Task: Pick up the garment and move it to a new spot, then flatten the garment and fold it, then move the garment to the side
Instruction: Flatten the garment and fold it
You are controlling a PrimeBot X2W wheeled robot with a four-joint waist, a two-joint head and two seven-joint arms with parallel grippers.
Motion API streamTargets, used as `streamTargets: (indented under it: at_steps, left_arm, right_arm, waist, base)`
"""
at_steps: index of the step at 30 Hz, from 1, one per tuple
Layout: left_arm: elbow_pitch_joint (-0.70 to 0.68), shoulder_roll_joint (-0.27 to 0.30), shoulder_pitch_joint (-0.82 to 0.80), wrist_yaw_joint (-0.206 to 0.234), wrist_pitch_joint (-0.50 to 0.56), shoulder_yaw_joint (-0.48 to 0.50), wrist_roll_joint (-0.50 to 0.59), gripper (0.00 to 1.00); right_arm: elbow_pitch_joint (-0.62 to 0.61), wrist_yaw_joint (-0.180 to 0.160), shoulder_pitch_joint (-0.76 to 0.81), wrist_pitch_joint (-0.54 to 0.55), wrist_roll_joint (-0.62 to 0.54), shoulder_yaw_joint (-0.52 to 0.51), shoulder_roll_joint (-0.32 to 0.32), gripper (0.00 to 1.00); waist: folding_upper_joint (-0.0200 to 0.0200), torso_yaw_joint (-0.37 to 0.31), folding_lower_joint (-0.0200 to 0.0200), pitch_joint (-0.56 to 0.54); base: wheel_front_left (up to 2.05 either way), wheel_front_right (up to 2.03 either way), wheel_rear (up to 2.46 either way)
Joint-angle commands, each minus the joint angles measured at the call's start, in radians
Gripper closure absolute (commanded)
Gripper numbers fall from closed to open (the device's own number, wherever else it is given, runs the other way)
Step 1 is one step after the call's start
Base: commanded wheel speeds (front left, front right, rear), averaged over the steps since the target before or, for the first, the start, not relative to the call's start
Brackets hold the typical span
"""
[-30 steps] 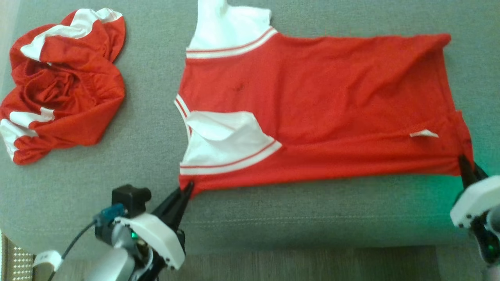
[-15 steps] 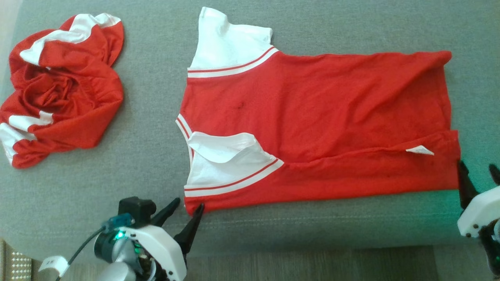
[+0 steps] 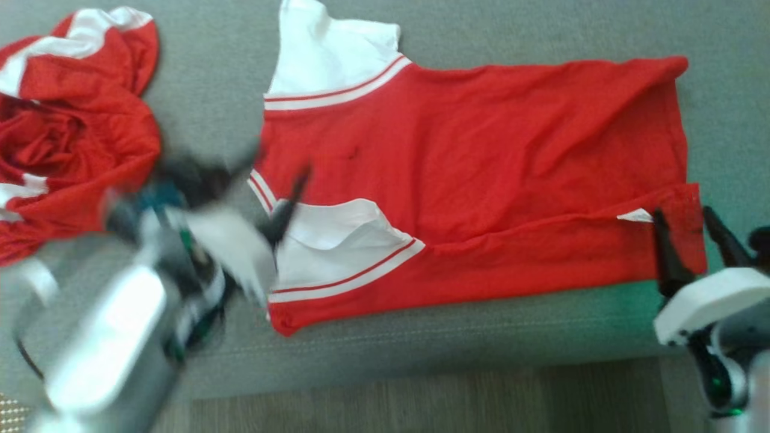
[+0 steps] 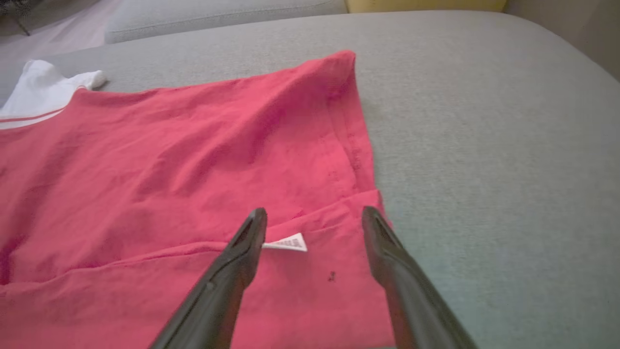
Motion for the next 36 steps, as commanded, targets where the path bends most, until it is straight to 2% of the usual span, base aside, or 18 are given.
streamTargets:
  at_steps: [1,5,9,14,23,28,36]
  left_arm:
    - [-0.025,0.031,-0.07,-0.009,0.01,0.05,0.004,0.0]
    - [0.073,0.023,-0.27,-0.055,0.059,0.076,-0.018,0.0]
    - [0.24,0.027,-0.447,-0.099,0.119,0.078,-0.039,0.0]
    - [0.431,0.043,-0.615,-0.128,0.155,0.056,-0.036,0.0]
    - [0.669,0.088,-0.785,-0.142,0.185,0.008,-0.035,0.0]
    - [0.737,0.108,-0.836,-0.144,0.177,-0.021,-0.037,0.0]
    - [0.78,0.109,-0.878,-0.144,0.162,-0.082,-0.063,0.0]
  right_arm:
    - [-0.026,0.0,-0.04,-0.015,0.01,0.031,-0.007,0.0]
    - [0.007,0.0,-0.061,-0.049,0.041,0.085,-0.006,0.0]
    - [0.026,0.0,-0.089,-0.076,0.054,0.119,-0.006,0.0]
    - [0.048,0.0,-0.119,-0.098,0.066,0.143,-0.006,0.0]
    - [0.077,0.0,-0.151,-0.134,0.09,0.18,-0.006,0.0]
    - [0.085,0.0,-0.171,-0.147,0.097,0.189,-0.006,0.0]
    - [0.099,0.0,-0.187,-0.155,0.099,0.187,-0.006,0.0]
  waist:
    - [0.0,-0.015,0.0,0.021]
    - [0.0,-0.038,0.0,0.064]
    - [0.0,-0.068,0.0,0.11]
    - [0.0,-0.106,0.0,0.157]
    - [0.0,-0.166,0.0,0.217]
    - [0.0,-0.19,0.0,0.242]
    - [0.0,-0.206,0.0,0.257]
  base:
    - [0.0,0.0,0.0]
    - [0.0,0.0,0.0]
    - [0.0,0.0,0.0]
    - [0.0,0.0,0.0]
    - [0.0,0.0,0.0]
    - [0.0,0.0,0.0]
    - [0.0,0.0,0.0]
